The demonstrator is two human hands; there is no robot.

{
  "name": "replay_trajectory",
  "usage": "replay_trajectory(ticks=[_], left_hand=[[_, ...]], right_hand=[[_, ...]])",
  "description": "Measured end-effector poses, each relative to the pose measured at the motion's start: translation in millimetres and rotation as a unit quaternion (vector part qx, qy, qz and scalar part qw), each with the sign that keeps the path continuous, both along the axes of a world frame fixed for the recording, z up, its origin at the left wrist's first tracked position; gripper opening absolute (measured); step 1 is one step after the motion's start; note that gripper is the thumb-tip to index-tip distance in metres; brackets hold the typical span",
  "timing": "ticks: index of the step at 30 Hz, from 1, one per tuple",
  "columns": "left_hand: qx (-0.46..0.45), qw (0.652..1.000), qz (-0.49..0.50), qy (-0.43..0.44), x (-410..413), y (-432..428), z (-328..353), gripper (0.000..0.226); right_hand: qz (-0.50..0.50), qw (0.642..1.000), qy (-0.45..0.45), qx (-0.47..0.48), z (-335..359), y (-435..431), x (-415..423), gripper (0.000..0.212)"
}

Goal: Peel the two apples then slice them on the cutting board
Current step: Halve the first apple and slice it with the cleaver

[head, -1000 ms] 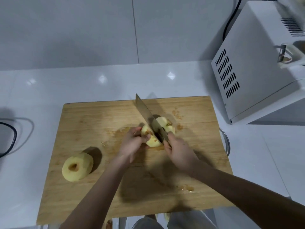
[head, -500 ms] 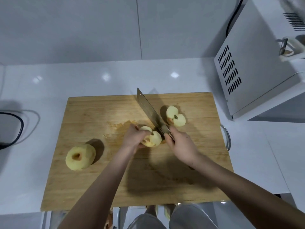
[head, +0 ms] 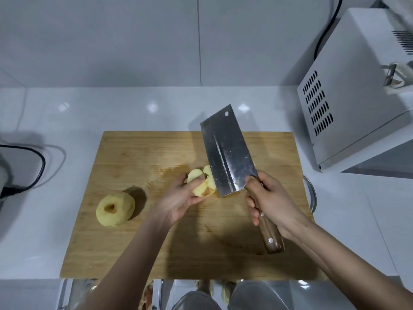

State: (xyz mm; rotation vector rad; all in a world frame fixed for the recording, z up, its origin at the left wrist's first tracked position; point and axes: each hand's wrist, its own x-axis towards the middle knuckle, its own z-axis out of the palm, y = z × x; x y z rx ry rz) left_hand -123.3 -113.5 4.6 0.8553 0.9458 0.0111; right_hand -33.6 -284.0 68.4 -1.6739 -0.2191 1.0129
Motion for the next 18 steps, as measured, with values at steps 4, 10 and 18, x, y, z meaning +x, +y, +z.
replay_trajectory(ticks=[4,10,18], left_hand=[[0.001,0.997,0.064,-0.035,2,-9,6,0.032],[0.021,0.992,0.104,-0.07,2,-15,10,0.016],[0.007,0.991,0.112,-0.07,1,-12,13,0.023]], right_hand=[[0.012,1.0,-0.009,0.004,7,2,-4,0.019],[0.019,0.999,-0.026,-0.003,9,1,-3,0.02],[0.042,0.999,-0.029,-0.005,15,2,0,0.018]])
